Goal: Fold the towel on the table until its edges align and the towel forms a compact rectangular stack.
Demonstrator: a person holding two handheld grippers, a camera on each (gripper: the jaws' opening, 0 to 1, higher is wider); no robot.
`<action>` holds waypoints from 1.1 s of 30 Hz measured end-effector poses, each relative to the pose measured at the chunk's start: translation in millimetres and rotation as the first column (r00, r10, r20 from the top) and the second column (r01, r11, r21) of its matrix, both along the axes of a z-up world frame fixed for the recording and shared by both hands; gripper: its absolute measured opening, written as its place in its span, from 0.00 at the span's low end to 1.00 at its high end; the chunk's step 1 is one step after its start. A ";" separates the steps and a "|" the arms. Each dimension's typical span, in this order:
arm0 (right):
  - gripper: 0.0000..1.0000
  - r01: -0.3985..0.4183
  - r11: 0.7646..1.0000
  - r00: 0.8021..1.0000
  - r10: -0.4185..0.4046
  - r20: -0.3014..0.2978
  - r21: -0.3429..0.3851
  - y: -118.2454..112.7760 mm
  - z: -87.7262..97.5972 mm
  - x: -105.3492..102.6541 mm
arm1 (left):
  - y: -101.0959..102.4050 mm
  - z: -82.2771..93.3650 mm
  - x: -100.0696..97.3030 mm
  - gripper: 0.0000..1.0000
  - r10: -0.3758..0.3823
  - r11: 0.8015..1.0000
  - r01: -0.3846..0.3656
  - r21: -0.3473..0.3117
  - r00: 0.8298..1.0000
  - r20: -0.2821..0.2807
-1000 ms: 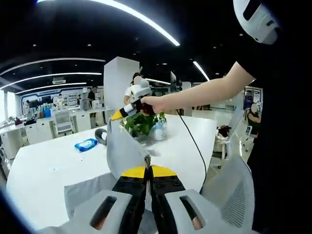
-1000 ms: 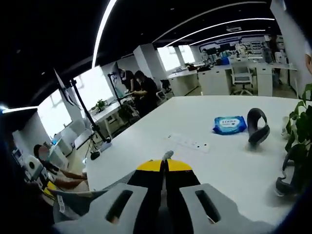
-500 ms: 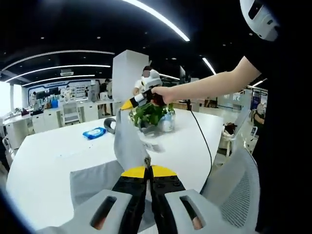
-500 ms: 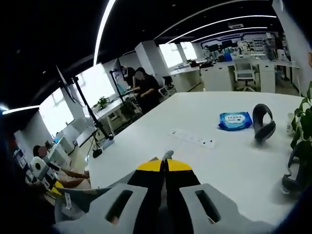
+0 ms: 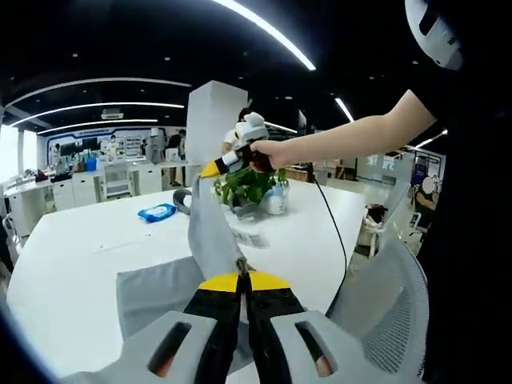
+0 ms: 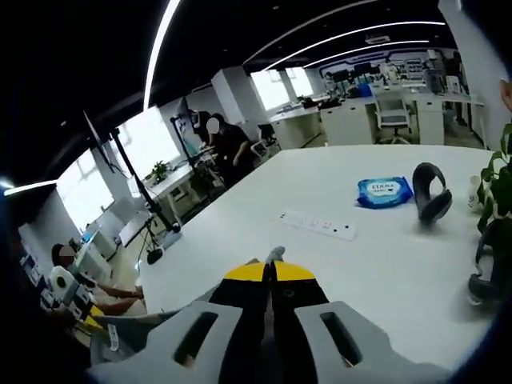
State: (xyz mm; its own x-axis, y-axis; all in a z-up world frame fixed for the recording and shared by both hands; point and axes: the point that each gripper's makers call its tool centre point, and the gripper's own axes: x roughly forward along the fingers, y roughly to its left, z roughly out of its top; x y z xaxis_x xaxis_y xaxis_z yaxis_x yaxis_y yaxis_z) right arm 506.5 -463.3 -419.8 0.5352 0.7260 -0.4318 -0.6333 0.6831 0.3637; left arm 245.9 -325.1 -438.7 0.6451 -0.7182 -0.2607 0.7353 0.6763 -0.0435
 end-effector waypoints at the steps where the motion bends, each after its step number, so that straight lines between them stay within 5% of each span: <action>1: 0.00 0.002 1.000 1.000 -0.002 -0.002 -0.007 3.4 -1.7 -1.5 | 1.3 -1.3 -1.0 0.02 -0.001 1.000 0.001 0.002 1.000 -0.002; 16: 0.00 0.014 1.000 1.000 -0.014 0.018 -0.016 33.2 -4.0 -2.5 | 46.3 -23.4 7.8 0.02 0.049 0.997 -0.052 -0.056 0.998 -0.046; 33: 0.00 0.000 1.000 1.000 0.000 -0.022 -0.015 53.0 -28.7 12.7 | 63.5 -50.2 20.1 0.02 0.104 0.992 -0.110 -0.068 0.991 -0.087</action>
